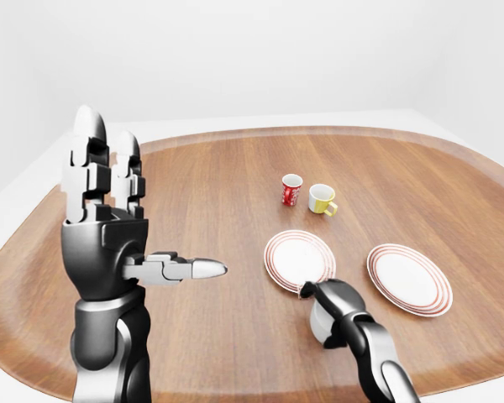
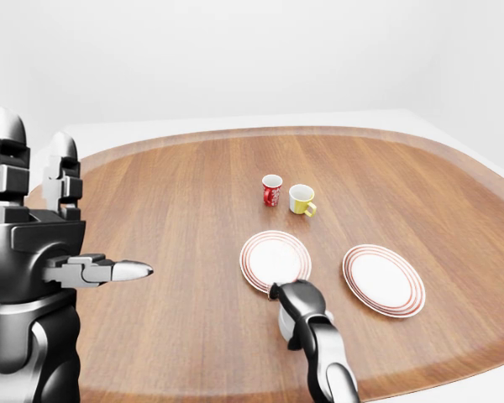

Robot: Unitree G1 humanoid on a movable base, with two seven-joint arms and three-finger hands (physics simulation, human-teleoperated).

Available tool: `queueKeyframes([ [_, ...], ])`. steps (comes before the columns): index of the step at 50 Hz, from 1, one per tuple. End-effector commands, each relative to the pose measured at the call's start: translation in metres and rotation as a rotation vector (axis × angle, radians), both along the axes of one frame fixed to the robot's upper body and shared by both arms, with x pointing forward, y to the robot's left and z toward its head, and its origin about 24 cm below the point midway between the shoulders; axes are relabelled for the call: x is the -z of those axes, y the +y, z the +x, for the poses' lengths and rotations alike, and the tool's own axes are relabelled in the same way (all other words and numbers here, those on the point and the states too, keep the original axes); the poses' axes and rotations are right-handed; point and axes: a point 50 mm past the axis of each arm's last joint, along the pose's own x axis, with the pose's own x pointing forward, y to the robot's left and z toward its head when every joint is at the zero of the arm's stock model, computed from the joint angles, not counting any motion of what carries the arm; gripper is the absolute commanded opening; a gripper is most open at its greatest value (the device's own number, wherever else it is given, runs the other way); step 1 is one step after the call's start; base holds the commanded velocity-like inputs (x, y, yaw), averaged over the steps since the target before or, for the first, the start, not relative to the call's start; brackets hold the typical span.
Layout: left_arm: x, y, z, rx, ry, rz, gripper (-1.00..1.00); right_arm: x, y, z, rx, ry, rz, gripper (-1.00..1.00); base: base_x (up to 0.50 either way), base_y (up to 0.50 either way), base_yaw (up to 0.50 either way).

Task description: Put the white mug on the left plate.

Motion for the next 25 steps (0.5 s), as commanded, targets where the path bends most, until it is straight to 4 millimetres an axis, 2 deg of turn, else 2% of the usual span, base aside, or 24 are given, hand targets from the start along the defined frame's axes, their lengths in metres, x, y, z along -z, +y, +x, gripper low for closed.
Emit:
queueKeyframes([
  [1,-0.001,0.0,0.0,0.0,-0.005,-0.001,1.0,0.002,-0.001,-0.003,0.016,0.043,0.062,-1.0,0.0,0.0,0.0],
  [9,-0.002,0.0,0.001,-0.001,-0.007,-0.003,1.0,-0.018,0.011,-0.008,-0.036,0.046,0.202,-1.0,0.0,0.0,0.0],
  [13,-0.001,0.0,0.001,-0.001,-0.004,-0.002,1.0,-0.022,0.015,-0.012,-0.071,0.047,0.214,-1.0,0.0,0.0,0.0],
  [19,-0.001,0.001,0.001,-0.002,-0.005,-0.003,1.0,-0.047,0.022,-0.019,-0.122,0.05,0.327,-1.0,0.0,0.0,0.0],
  [25,0.0,0.0,0.001,-0.001,0.0,-0.001,1.0,-0.076,0.019,-0.021,-0.137,-0.071,0.357,-1.0,0.0,0.0,0.0],
])
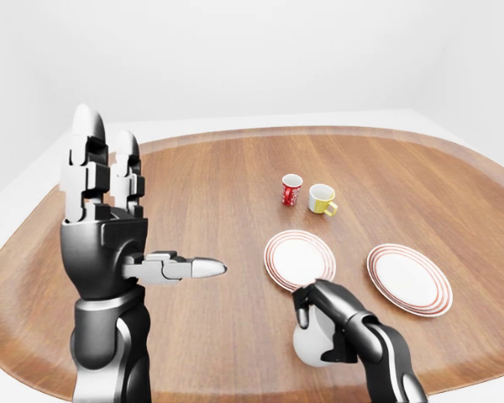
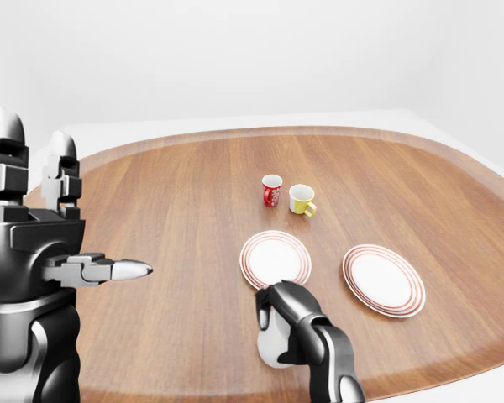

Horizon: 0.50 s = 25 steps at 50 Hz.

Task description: Put the white mug on the left plate.

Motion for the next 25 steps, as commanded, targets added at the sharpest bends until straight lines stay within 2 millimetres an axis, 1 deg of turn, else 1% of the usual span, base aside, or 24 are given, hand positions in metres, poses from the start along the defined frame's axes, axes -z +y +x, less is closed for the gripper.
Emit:
queueKeyframes([
  [1,0.001,0.0,0.0,0.0,0.004,0.001,1.0,-0.044,0.003,-0.009,-0.041,-0.137,0.107,-1.0,0.0,0.0,0.0],
  [15,0.002,0.0,0.0,-0.001,0.008,0.004,1.0,-0.075,-0.004,-0.012,-0.009,-0.285,0.077,-1.0,0.0,0.0,0.0],
  [25,0.001,-0.001,0.0,-0.001,0.006,0.004,1.0,-0.093,-0.005,-0.011,0.006,-0.374,0.06,-1.0,0.0,0.0,0.0],
])
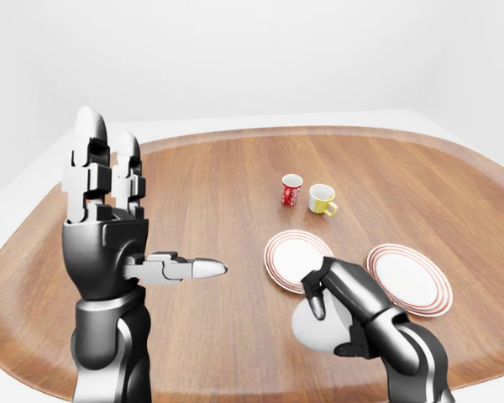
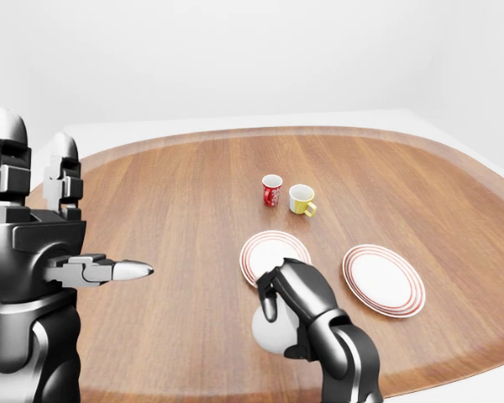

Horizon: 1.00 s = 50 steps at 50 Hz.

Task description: Put the white mug on the left plate.

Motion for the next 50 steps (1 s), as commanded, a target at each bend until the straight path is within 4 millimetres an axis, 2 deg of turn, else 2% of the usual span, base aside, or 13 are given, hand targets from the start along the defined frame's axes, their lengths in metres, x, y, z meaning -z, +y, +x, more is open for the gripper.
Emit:
queueKeyframes([
  [1,0.0,0.0,0.0,0.0,-0.001,0.001,1.0,-0.023,-0.003,-0.002,0.024,-0.112,-0.003,-1.0,0.0,0.0,0.0],
  [5,0.0,-0.001,-0.001,0.001,0.0,0.002,1.0,-0.026,-0.004,0.004,0.03,-0.13,-0.019,-1.0,0.0,0.0,0.0],
  [18,-0.001,-0.001,-0.001,0.001,-0.004,0.002,1.0,-0.036,-0.004,0.06,0.015,-0.171,-0.103,-1.0,0.0,0.0,0.0],
  [21,-0.001,-0.001,-0.001,0.002,-0.008,0.002,1.0,-0.038,-0.006,0.08,0.016,-0.163,-0.135,-1.0,0.0,0.0,0.0],
  [22,-0.001,-0.001,-0.001,0.002,-0.007,0.002,1.0,-0.044,-0.006,0.094,-0.003,-0.179,-0.191,-1.0,0.0,0.0,0.0],
  [24,-0.001,-0.001,0.0,0.002,-0.004,0.003,1.0,-0.05,-0.004,0.109,-0.024,-0.188,-0.231,-1.0,0.0,0.0,0.0],
  [26,-0.001,-0.001,0.0,0.002,-0.008,0.004,1.0,-0.052,-0.003,0.118,-0.033,-0.184,-0.253,-1.0,0.0,0.0,0.0],
  [29,-0.002,-0.001,-0.001,0.001,-0.01,0.003,1.0,-0.045,0.001,0.132,-0.078,-0.146,-0.3,-1.0,0.0,0.0,0.0],
  [33,-0.001,-0.001,0.0,0.002,-0.005,0.004,1.0,-0.02,0.006,0.147,-0.121,-0.023,-0.336,-1.0,0.0,0.0,0.0],
  [38,0.0,-0.001,0.0,0.001,-0.002,0.004,1.0,-0.002,0.011,0.159,-0.13,0.071,-0.384,-1.0,0.0,0.0,0.0],
  [46,0.0,-0.001,0.001,0.002,0.001,0.003,1.0,0.027,0.018,0.186,-0.093,0.109,-0.476,-1.0,0.0,0.0,0.0],
  [50,-0.001,0.0,0.0,0.002,-0.008,0.0,1.0,0.031,0.02,0.198,-0.072,0.104,-0.504,-1.0,0.0,0.0,0.0],
])
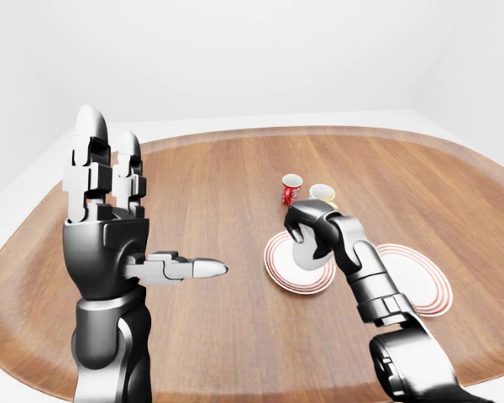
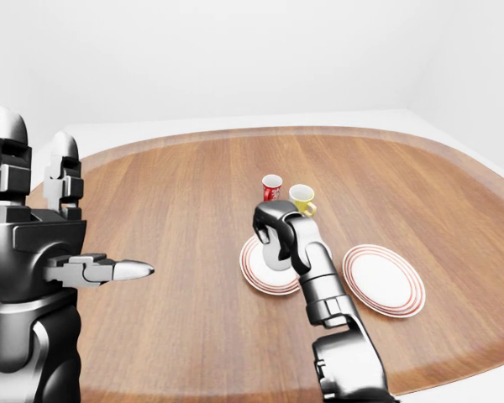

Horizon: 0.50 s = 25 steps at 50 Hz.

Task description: Put the white mug on the left plate.

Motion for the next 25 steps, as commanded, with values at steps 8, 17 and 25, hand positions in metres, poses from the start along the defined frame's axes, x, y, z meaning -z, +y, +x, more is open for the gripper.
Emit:
queueKeyframes([
  [8,-0.001,0.002,0.001,-0.003,-0.005,-0.005,1.0,0.033,0.005,0.034,0.057,-0.011,-0.166,-1.0,0.0,0.0,0.0],
  [17,0.0,0.002,0.001,-0.002,0.0,-0.004,1.0,0.047,0.01,0.028,0.036,-0.034,-0.201,-1.0,0.0,0.0,0.0],
  [25,0.001,0.001,0.002,0.001,0.005,-0.002,1.0,0.059,0.014,0.022,0.012,-0.039,-0.223,-1.0,0.0,0.0,0.0],
])
